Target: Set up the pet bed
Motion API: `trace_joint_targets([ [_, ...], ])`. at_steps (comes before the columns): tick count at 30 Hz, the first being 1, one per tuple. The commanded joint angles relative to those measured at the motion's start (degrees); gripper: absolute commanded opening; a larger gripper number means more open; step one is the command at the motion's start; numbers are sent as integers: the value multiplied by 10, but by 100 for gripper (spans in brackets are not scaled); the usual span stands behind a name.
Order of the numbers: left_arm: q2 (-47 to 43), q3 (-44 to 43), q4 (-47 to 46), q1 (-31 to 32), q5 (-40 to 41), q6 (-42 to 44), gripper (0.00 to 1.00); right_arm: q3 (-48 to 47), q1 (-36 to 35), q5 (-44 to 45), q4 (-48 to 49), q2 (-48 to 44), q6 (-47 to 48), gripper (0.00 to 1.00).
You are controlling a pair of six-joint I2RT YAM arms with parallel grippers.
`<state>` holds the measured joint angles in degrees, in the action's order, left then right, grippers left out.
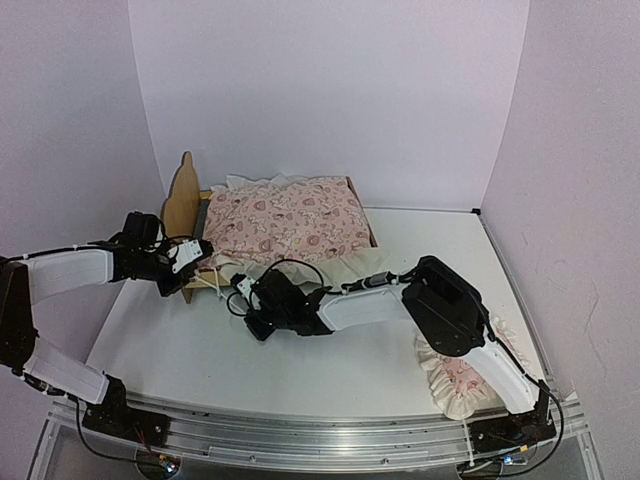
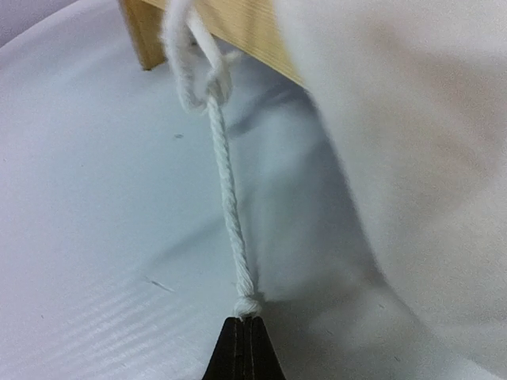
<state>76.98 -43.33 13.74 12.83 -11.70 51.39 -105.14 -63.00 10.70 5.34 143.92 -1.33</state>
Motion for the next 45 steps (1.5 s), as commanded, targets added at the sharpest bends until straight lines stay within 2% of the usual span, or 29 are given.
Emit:
trace_joint_targets([
  [1,-62,-55,39,-6,48,0,0,43,30,-7,-24,-65,-48,0],
  [8,-127,16,57,-20,109,76,0,69,54,-21,-17,-75,-85,0],
  [10,-140,49,42,-35,145,114,0,74,62,-29,-13,-75,-99,0],
  [12,-150,71,22,-64,148,142,0,80,67,-37,-6,-77,-109,0],
  [15,-147,79,3,-112,138,168,0,79,68,-45,-2,-77,-107,0],
  [20,-123,69,-10,-152,120,178,0,70,68,-57,-2,-69,-112,0],
  [27,-117,107,19,-152,29,210,0,58,55,-97,-2,-64,-107,0],
  [30,-99,115,28,-148,14,212,0,49,34,-126,0,-58,-86,0],
  [32,-88,116,31,-148,14,218,1,47,24,-147,10,-56,-85,9],
  [35,-84,113,70,-148,16,250,20,50,20,-184,16,-66,-91,31],
  [37,-89,116,100,-148,20,278,31,62,20,-202,17,-85,-90,39],
  [41,-115,125,168,-148,35,335,45,117,20,-241,7,-156,-58,49],
  [45,-135,82,300,-144,-11,364,60,147,43,-275,-56,-236,-62,60],
])
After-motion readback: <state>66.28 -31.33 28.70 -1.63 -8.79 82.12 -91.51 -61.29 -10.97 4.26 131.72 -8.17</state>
